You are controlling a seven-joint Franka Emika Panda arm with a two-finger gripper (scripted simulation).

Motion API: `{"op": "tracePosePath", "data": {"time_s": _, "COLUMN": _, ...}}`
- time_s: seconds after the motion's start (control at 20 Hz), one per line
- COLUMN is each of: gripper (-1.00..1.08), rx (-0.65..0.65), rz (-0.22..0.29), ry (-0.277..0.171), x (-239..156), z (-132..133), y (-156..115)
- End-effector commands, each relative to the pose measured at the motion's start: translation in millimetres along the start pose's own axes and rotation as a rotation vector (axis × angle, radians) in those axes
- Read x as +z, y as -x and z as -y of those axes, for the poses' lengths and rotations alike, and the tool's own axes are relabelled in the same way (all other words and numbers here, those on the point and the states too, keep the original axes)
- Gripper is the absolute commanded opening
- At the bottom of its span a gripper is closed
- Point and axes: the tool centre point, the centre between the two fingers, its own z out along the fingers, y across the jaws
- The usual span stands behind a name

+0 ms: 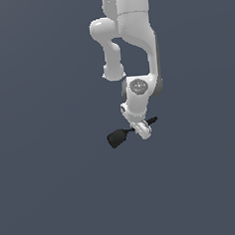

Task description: Pick up the object and move it to a goal position.

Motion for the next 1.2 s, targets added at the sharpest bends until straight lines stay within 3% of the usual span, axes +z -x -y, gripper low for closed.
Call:
{"op": "tracePosePath", "data": {"time_s": 0.0, "gripper": -1.0, "rx": 0.0, "rz": 0.0, "ry": 0.001, "x": 0.6, "z": -0.6, "y": -0.2}}
{"op": "tracePosePath", "data": {"time_s": 0.5, "gripper": -1.0, "rx": 0.0, "rz": 0.0, "ry": 0.0, "x": -14.4, "z": 4.7, "y": 20.1}}
{"op": "tracePosePath", "data": {"time_s": 1.15, "gripper": -1.0, "rx": 0.001, "rz": -0.001, "ry": 0.001, "x": -84.1, "z": 29.4, "y": 115.7}}
